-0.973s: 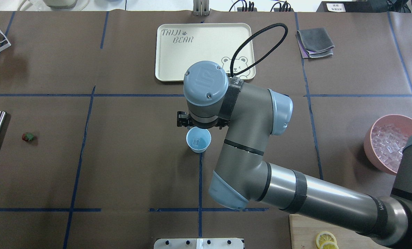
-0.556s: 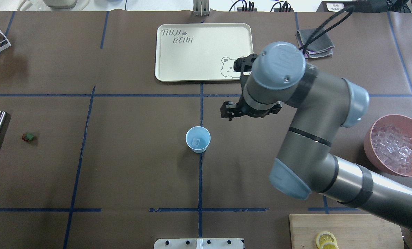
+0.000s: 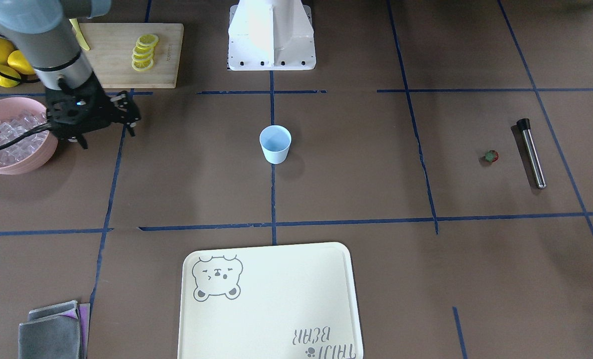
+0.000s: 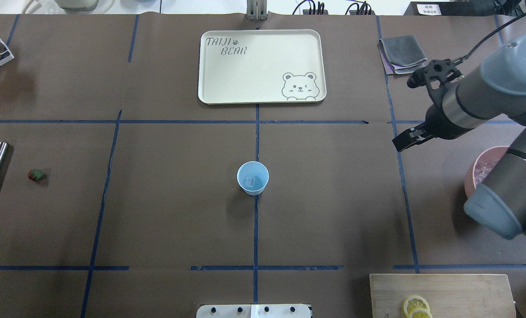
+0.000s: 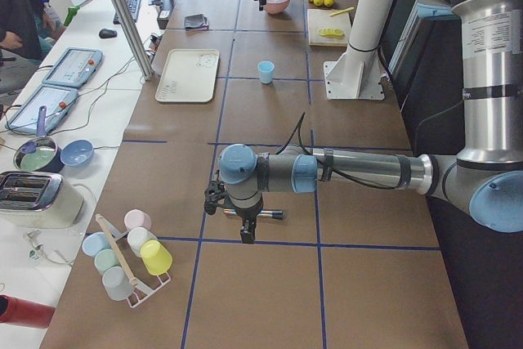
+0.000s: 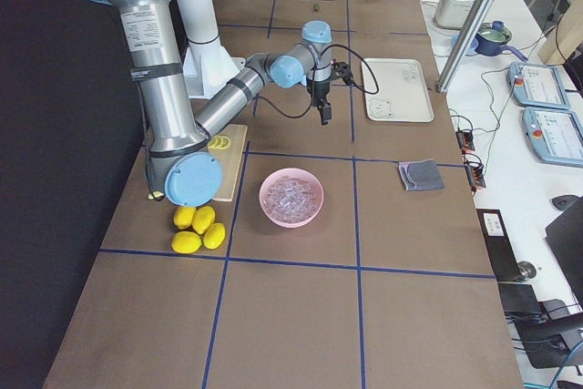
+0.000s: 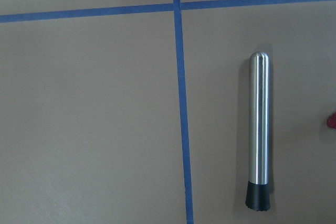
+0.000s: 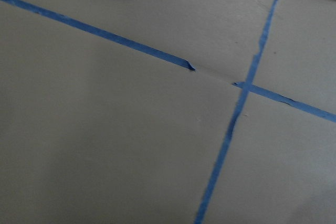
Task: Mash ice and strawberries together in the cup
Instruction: 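Move the right gripper back over the pink bowl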
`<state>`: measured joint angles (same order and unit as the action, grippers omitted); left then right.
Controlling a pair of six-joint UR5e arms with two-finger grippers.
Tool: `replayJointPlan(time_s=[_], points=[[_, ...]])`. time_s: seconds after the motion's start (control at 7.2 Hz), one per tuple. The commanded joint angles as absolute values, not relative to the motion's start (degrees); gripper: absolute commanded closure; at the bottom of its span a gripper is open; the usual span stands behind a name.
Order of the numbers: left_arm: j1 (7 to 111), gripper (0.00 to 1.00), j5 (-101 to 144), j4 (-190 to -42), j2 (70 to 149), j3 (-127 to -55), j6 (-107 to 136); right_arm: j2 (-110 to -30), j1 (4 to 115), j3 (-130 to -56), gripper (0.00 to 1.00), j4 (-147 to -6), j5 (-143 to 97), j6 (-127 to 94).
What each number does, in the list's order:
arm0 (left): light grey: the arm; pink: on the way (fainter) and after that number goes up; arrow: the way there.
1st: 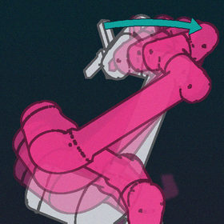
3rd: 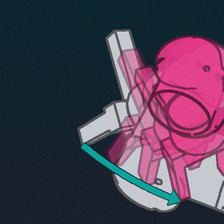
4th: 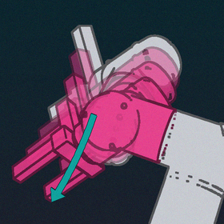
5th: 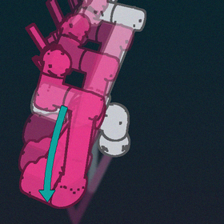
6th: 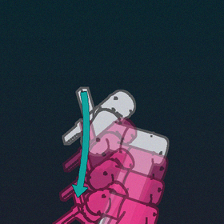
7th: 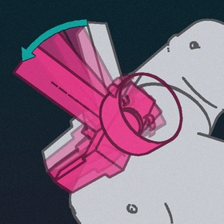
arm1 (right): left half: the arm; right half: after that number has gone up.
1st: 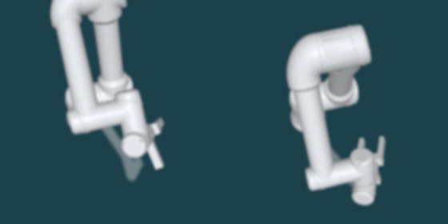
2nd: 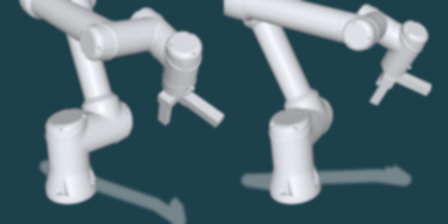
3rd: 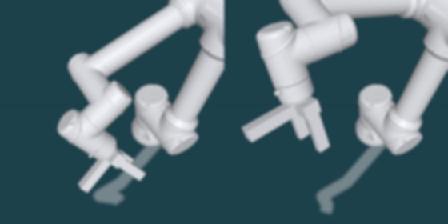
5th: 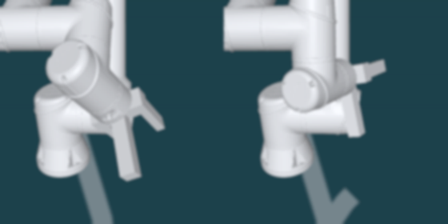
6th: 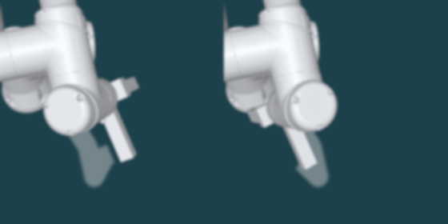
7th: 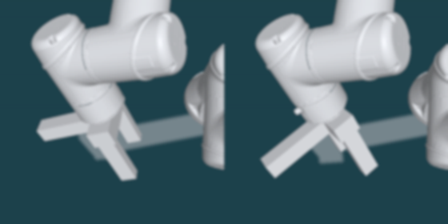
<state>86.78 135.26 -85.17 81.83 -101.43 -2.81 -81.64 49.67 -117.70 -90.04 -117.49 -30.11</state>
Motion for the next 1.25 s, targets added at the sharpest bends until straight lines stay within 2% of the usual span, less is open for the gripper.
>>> replayJointPlan(time_s=[0.0,0.42,0.83,1.11], points=[[86.75,0.0,135.26,-85.17,81.83,-101.43,-2.81,-95.74,56.31,-117.33,0.01,-78.35,-123.03,-19.3],[86.57,0.0,135.26,-85.25,81.83,-101.43,-2.81,-104.14,60.55,-116.28,0.05,-77.17,-125.14,-6.0],[86.57,0.0,135.26,-85.25,81.83,-101.43,-2.81,-103.98,60.47,-111.55,0.12,-73.85,-126.21,-6.68],[86.57,0.0,135.26,-85.17,81.83,-101.43,-2.81,-103.36,59.94,-111.01,0.18,-73.74,-126.47,-6.85]])
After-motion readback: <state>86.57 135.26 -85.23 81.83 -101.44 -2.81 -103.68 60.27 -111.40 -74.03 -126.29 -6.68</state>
